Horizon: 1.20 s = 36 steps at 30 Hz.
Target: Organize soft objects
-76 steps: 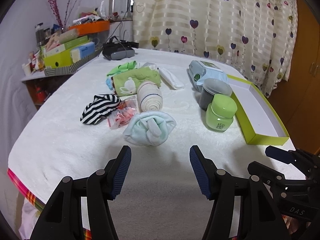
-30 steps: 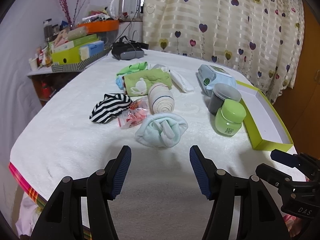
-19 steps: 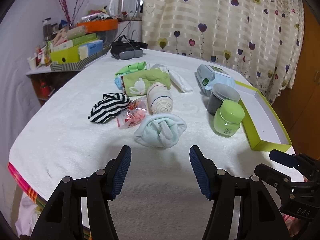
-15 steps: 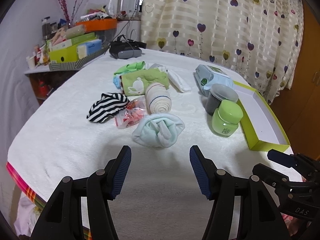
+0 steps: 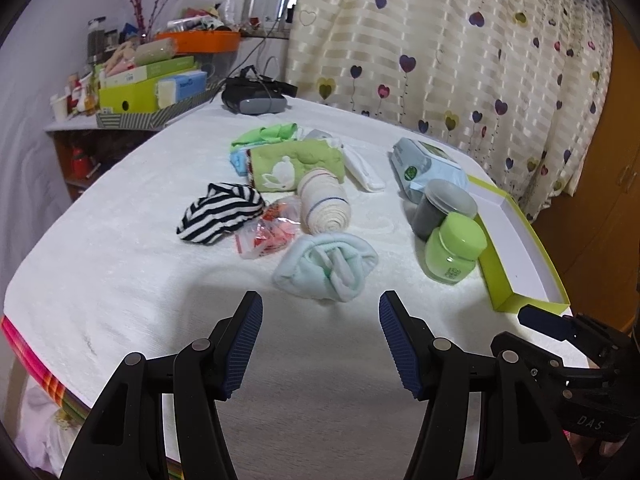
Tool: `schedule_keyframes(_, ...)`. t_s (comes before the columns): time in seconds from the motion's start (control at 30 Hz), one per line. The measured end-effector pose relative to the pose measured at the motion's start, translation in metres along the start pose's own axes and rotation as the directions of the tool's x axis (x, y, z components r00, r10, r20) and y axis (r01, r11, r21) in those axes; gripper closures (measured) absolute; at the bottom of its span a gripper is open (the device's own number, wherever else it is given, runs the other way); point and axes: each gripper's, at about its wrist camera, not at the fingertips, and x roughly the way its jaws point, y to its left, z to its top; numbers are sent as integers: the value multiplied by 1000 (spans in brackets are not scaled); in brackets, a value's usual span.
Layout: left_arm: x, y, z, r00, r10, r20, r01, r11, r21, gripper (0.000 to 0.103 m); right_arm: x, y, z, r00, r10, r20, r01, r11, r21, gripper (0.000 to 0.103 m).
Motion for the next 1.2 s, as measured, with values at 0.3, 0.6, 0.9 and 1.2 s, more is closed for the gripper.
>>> schedule_keyframes(0.3,11,24,6,999,39,-11,-39,999,-31,42,15,17,12,998,59,-5,-60,997,-55,40)
schedule_keyframes(0.6,21,50,12,999,48,-15,-49,996,-74,42,39,36,31,993,111,-27,-113,988,-103,40)
schedule_keyframes(0.9,33,74,22,999,27,-25,-30,994,-108,42,69,54,54,983,180,-44,-185,971,-153,40)
schedule_keyframes(1.2,37,86,23,1000,11,-18,-13,992,-126,42,98,71,65,971,220,-88,-234,953,-195,40)
